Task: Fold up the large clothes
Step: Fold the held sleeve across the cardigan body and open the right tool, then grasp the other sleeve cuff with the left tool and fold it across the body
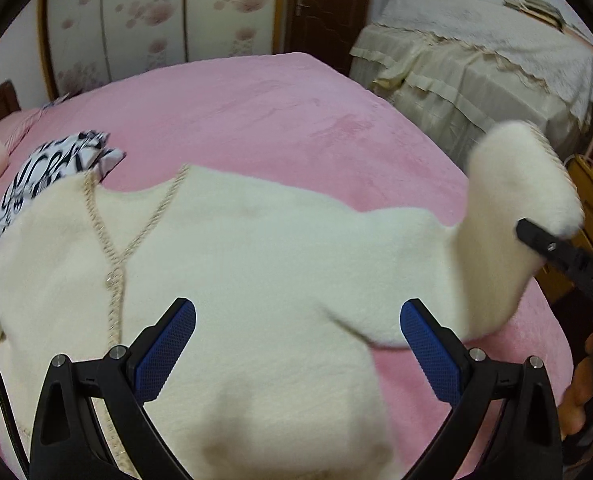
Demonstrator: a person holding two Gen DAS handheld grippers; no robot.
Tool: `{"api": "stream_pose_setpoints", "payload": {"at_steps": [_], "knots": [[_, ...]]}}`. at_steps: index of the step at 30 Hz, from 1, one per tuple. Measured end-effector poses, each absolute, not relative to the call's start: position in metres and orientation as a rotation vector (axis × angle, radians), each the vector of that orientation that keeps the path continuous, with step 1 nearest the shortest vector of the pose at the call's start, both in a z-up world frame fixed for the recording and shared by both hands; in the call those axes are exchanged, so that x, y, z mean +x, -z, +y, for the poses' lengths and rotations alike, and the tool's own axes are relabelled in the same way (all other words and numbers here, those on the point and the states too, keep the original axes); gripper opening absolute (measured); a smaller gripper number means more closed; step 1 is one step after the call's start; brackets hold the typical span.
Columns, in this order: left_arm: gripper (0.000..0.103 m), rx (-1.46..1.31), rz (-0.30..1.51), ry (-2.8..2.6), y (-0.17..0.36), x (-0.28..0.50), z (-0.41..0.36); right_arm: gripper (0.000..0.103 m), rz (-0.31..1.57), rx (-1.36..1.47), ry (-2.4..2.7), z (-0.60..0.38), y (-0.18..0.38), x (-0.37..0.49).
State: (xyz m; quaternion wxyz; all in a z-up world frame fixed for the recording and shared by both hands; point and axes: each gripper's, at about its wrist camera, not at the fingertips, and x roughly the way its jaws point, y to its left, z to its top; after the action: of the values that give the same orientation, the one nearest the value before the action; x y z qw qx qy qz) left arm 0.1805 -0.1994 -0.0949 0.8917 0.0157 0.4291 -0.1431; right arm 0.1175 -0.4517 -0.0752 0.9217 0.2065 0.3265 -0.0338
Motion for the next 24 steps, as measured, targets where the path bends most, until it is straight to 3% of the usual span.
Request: {"api": "stream_pose_setpoints", "payload": {"at_steps": [8, 11, 13, 15, 22, 24], "knots": [[0.102, -0.017, 0.994, 0.32, 0.13, 0.187, -0.148, 0.017, 0.928, 0.205, -0.095, -0.322, 0.159, 0.172], [0.102, -0.053, 1.049, 0.401, 0.145, 0.191, -0.151, 0.029, 0.997, 0.118, -0.067, -0.303, 0.189, 0.17], [0.102, -0.1, 1.082, 0.471, 0.155, 0.194, -0.156, 0.048, 0.99, 0.113, -0.103, -0.3, 0.191, 0.162], [0.101, -0.159, 1.119, 0.534, 0.166, 0.2, -0.162, 0.05, 0.981, 0.118, -0.144, -0.302, 0.187, 0.151], [0.078, -0.313, 1.223, 0.636, 0.2, 0.221, -0.189, 0.05, 0.975, 0.129, -0.157, -0.313, 0.178, 0.134], [0.064, -0.327, 1.241, 0.64, 0.208, 0.225, -0.196, 0.05, 0.967, 0.161, -0.164, -0.321, 0.176, 0.127]]}}
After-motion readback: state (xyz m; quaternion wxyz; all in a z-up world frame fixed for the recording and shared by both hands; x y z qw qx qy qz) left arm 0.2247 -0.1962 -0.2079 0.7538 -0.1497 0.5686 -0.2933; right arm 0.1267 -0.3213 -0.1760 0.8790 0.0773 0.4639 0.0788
